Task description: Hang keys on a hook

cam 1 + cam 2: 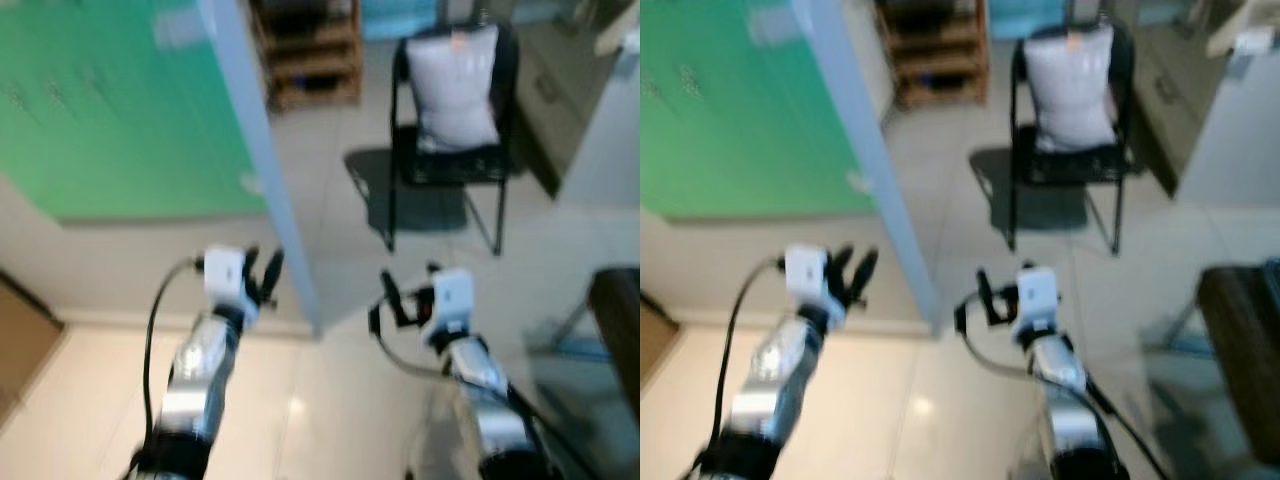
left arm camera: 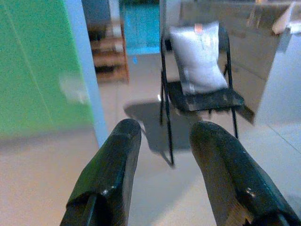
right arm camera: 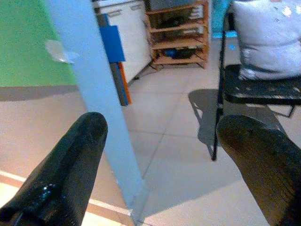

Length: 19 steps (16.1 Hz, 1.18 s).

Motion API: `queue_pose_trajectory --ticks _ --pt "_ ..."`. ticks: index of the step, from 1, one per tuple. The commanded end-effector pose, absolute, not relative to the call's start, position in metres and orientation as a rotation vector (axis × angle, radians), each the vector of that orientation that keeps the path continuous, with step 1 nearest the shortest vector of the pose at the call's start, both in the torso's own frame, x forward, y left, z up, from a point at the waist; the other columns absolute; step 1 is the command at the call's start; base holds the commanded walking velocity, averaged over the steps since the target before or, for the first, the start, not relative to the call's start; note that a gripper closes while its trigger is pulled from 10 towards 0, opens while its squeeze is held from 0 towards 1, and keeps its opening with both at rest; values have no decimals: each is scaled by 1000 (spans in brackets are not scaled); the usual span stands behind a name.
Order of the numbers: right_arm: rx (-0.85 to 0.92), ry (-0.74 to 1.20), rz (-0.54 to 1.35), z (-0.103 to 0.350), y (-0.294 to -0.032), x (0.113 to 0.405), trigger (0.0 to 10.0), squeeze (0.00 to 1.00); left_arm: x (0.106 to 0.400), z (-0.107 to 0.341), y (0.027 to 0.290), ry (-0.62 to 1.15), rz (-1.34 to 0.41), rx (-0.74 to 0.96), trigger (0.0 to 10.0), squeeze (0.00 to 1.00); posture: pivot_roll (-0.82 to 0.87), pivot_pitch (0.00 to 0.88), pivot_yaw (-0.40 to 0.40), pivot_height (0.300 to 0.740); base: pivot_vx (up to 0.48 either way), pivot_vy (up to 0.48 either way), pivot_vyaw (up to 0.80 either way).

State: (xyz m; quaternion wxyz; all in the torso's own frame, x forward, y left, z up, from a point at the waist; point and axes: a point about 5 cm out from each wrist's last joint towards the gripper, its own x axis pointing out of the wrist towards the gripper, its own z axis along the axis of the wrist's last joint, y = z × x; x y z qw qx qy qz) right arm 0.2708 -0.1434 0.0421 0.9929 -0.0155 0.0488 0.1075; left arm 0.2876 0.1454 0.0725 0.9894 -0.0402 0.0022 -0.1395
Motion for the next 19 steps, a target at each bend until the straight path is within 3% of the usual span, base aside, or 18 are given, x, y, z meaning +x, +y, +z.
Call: queue_pose_trajectory --ticks 1,5,8,10,15,19 --pt "-48 131 191 35 -152 265 10000 0 273 49 160 108 -232 -82 10000 0 -281 0 182 717 0 0 0" --pt "-71 121 190 37 -154 267 10000 0 272 51 162 132 -254 -140 10000 0 -284 0 174 717 0 0 0" --pt "-145 142 192 28 -182 227 10000 0 231 40 183 127 -217 -100 10000 0 -269 0 157 717 0 0 0" --pt "-113 171 174 24 -185 220 10000 0 231 40 169 119 -246 -121 10000 0 -271 0 143 717 0 0 0" --pt "-132 103 181 41 -183 243 10000 0 253 51 162 76 -251 -113 10000 0 -293 0 110 717 0 0 0" --pt "-216 73 238 63 -195 259 10000 0 251 40 153 94 -224 -100 10000 0 -303 0 25 717 0 0 0"
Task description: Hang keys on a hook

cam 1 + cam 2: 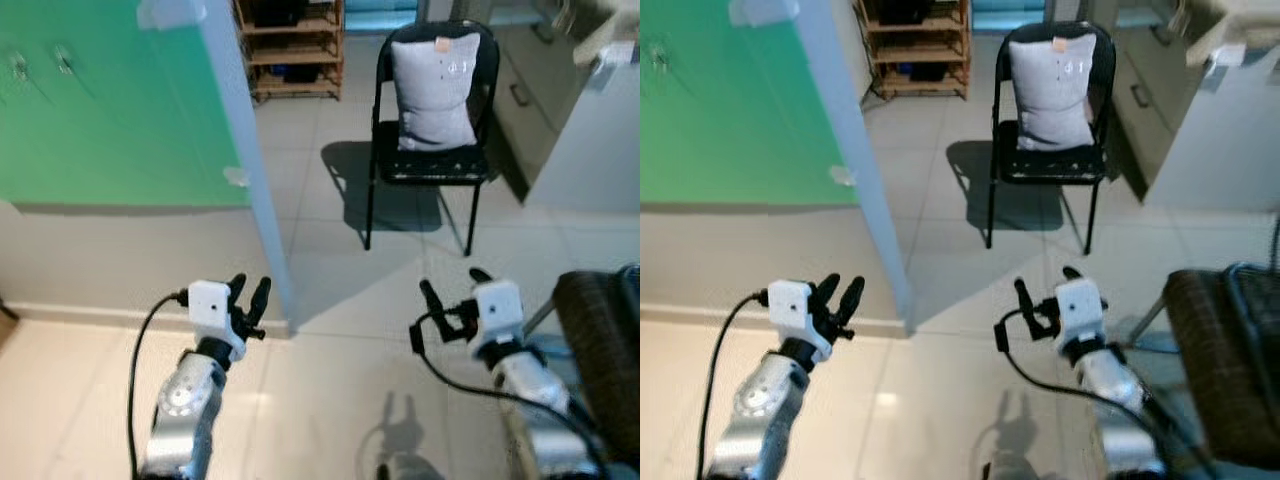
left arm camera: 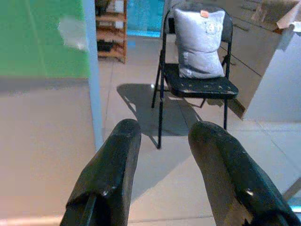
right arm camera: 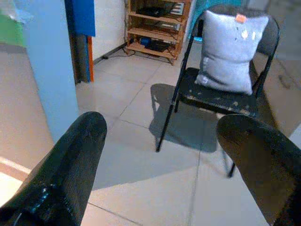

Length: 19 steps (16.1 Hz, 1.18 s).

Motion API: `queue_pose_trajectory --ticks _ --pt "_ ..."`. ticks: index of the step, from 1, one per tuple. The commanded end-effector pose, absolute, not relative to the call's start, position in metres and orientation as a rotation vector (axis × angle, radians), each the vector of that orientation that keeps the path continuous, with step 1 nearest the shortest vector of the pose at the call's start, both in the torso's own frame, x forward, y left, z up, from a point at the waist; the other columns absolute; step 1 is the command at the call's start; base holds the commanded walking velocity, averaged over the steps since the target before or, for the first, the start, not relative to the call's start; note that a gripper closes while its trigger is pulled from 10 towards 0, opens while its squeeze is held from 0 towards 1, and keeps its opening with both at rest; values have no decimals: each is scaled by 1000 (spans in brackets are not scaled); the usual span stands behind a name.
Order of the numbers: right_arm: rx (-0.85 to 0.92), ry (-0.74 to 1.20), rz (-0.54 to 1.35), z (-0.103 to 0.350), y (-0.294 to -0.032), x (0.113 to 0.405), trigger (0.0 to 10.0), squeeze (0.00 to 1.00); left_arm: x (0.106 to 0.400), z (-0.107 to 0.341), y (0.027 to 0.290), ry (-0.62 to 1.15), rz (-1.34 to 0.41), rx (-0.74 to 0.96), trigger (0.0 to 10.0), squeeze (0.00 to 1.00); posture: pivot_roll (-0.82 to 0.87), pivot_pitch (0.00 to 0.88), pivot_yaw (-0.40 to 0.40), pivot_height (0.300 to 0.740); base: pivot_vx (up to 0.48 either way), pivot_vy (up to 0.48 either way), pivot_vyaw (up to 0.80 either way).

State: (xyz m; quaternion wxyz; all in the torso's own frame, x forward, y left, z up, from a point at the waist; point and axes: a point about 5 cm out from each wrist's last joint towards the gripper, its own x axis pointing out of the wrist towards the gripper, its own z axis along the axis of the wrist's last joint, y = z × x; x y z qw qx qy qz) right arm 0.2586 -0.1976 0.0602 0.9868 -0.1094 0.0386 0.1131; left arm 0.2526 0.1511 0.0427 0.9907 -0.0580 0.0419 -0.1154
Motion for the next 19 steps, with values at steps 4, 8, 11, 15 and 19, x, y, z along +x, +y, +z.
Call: queue_pose_trajectory --ticks 4,8,11,15,19 --pt "-184 100 227 57 -193 267 10000 0 253 43 145 90 -238 -118 10000 0 -271 0 32 717 0 0 0" --pt "-129 127 215 47 -182 267 10000 0 263 46 142 116 -250 -89 10000 0 -268 0 66 717 -80 0 0" --pt "-123 140 199 43 -183 267 10000 0 269 48 142 115 -267 -88 10000 0 -279 0 84 717 -334 241 0" --pt "-127 171 174 37 -187 264 10000 0 272 49 140 129 -288 -106 10000 0 -285 0 97 717 0 451 -191" --pt "-117 164 167 36 -184 266 10000 0 278 50 144 135 -271 -65 10000 0 -285 0 108 717 0 350 0"
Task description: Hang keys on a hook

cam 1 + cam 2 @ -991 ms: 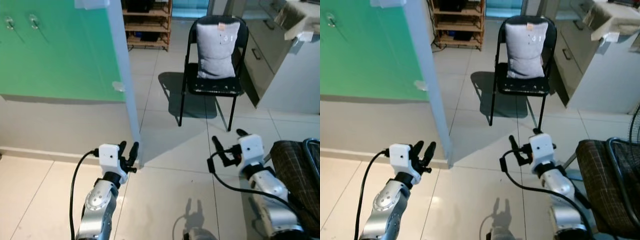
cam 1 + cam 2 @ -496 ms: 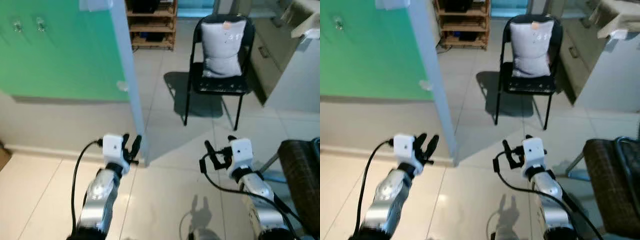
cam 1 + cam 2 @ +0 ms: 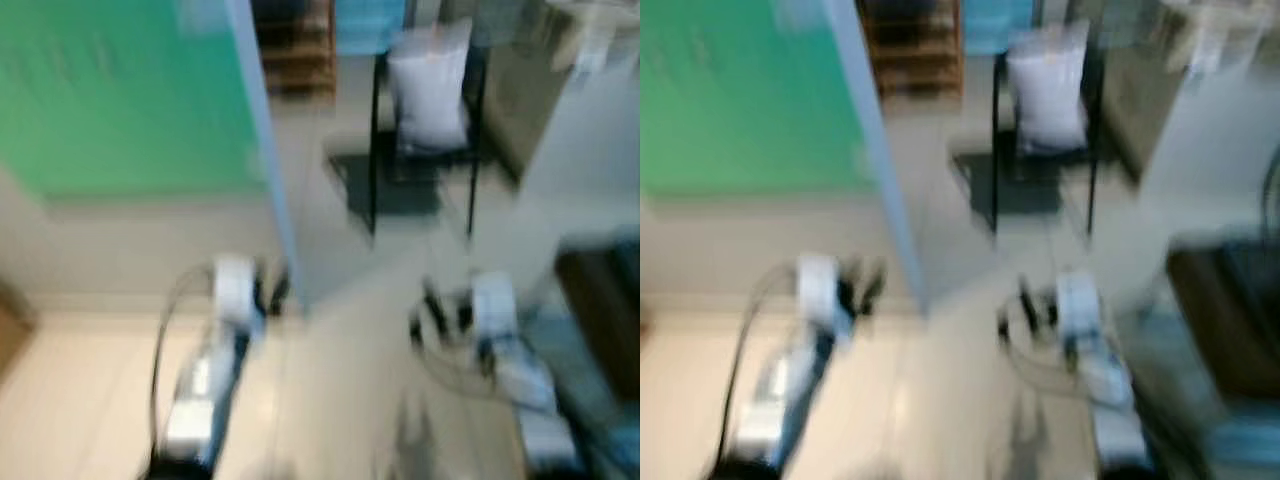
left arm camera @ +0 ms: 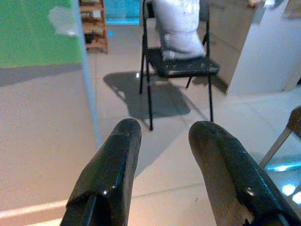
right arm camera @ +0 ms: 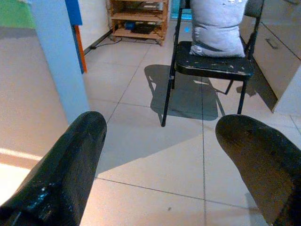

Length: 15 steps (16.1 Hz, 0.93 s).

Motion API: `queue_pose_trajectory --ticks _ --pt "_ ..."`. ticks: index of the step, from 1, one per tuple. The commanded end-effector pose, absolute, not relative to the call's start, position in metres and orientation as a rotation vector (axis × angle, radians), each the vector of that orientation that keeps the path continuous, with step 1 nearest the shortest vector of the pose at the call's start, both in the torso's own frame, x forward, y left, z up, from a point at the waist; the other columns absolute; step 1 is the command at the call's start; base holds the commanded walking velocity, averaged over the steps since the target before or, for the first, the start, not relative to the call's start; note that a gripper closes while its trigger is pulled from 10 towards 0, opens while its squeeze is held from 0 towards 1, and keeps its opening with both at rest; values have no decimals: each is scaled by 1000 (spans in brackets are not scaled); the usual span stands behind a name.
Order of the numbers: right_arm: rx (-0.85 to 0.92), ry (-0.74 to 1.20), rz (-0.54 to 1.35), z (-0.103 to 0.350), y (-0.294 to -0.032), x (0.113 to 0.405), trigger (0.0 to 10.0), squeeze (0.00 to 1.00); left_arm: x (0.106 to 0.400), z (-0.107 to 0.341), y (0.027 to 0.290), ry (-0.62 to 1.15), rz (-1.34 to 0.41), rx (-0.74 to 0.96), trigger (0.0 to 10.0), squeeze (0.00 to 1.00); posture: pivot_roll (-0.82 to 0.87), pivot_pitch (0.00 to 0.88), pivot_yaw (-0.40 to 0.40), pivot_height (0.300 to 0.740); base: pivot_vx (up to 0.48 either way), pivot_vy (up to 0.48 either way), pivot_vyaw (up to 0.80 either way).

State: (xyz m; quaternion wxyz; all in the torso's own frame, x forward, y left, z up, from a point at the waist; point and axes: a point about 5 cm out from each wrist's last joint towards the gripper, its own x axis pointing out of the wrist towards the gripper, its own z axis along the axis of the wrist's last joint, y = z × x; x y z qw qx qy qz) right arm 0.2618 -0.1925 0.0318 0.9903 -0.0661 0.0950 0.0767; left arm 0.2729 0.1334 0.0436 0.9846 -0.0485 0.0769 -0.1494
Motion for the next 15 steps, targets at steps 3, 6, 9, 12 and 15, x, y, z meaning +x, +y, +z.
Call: queue_pose_trajectory --ticks 3,6,9,12,15 --pt "-118 166 167 35 -184 265 10000 0 280 51 146 136 -263 -72 10000 0 -285 0 110 717 0 0 0" --pt "-118 172 169 33 -183 265 10000 0 279 50 144 153 -279 -146 10000 0 -287 0 115 717 0 86 0" --pt "-87 179 150 32 -182 264 10000 0 281 47 145 180 -263 -112 10000 0 -289 0 119 717 0 439 0" --pt "-87 180 143 31 -183 261 10000 0 282 45 146 219 -261 -133 10000 0 -303 0 126 717 0 460 0" --pt "-84 182 132 30 -187 258 10000 0 284 51 142 167 -278 -177 10000 0 -311 0 135 717 0 480 0"
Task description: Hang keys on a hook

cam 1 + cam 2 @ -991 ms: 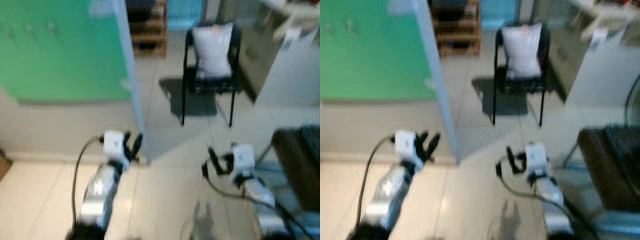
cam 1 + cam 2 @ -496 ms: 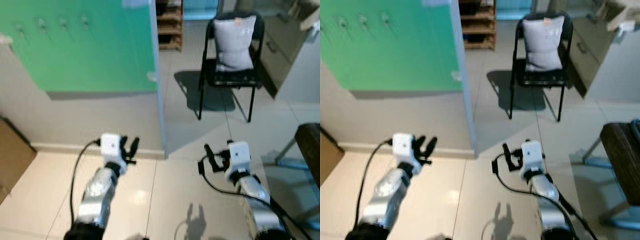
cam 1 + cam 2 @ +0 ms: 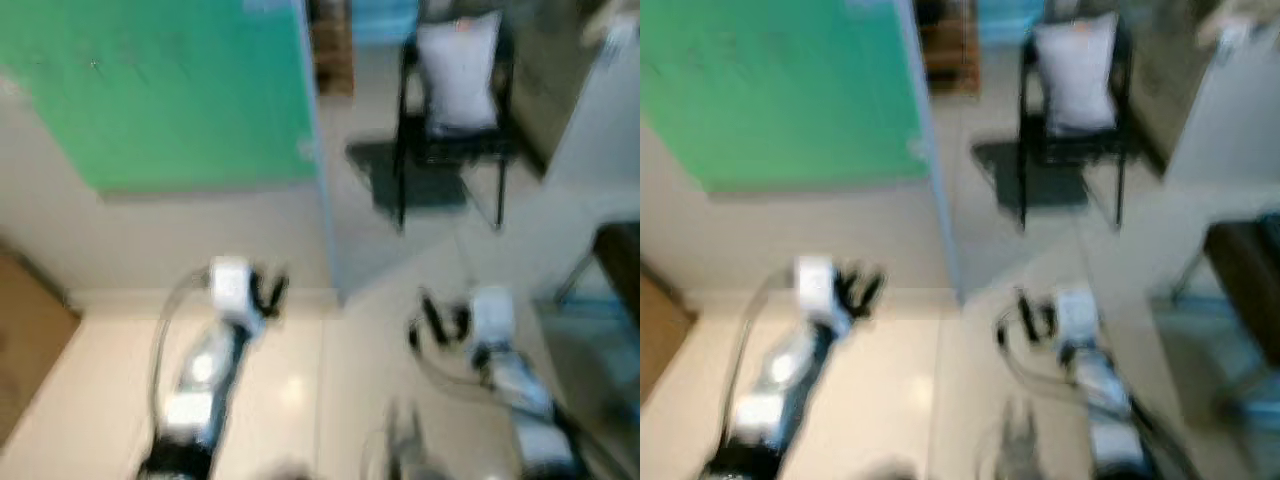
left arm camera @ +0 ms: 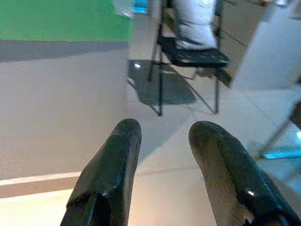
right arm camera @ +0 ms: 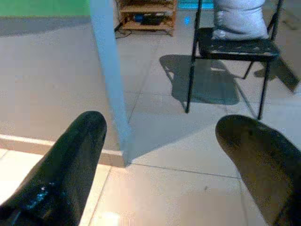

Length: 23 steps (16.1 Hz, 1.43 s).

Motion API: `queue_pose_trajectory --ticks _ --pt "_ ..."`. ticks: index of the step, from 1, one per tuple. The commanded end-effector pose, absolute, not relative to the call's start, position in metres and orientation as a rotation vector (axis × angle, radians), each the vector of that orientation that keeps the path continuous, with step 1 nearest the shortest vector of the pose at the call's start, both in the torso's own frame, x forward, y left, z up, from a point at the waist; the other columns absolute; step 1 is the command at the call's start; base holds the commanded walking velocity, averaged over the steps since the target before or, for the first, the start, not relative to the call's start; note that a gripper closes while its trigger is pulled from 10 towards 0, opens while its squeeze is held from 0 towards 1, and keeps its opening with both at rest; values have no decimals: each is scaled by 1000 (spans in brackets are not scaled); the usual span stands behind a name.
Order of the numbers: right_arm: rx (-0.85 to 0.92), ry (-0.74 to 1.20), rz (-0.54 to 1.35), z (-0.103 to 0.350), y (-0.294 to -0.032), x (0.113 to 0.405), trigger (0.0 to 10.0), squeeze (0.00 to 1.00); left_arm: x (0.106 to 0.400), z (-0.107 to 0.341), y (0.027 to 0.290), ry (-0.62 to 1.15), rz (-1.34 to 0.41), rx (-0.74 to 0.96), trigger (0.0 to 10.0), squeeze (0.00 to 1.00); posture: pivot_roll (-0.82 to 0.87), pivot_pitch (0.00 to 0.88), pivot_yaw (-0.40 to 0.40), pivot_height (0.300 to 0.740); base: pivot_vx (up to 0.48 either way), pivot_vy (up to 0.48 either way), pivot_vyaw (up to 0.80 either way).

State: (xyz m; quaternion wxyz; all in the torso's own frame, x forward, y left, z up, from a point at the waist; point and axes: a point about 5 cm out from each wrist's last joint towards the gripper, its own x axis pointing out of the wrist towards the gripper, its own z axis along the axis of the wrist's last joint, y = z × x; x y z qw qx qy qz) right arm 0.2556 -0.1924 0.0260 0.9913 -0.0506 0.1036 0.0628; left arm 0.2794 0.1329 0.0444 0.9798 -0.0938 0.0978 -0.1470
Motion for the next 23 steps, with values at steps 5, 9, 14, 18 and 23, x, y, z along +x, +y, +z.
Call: queue_pose_trajectory --ticks 5,9,14,18,23 --pt "-77 204 133 25 -188 251 10000 0 280 51 144 166 -284 -197 10000 0 -302 0 139 717 0 480 0" --pt "-64 224 139 20 -187 248 10000 0 277 51 147 165 -280 -216 10000 0 -283 0 129 717 0 480 0" --pt "-65 233 155 19 -185 249 10000 0 277 53 147 165 -272 -238 10000 0 -276 0 120 717 0 480 0" --pt "-57 227 150 20 -183 253 10000 0 279 54 148 166 -276 -219 10000 0 -276 0 130 717 0 480 0" --pt "-60 237 149 17 -184 250 10000 0 279 52 151 171 -263 -167 10000 0 -279 0 134 717 0 96 0"
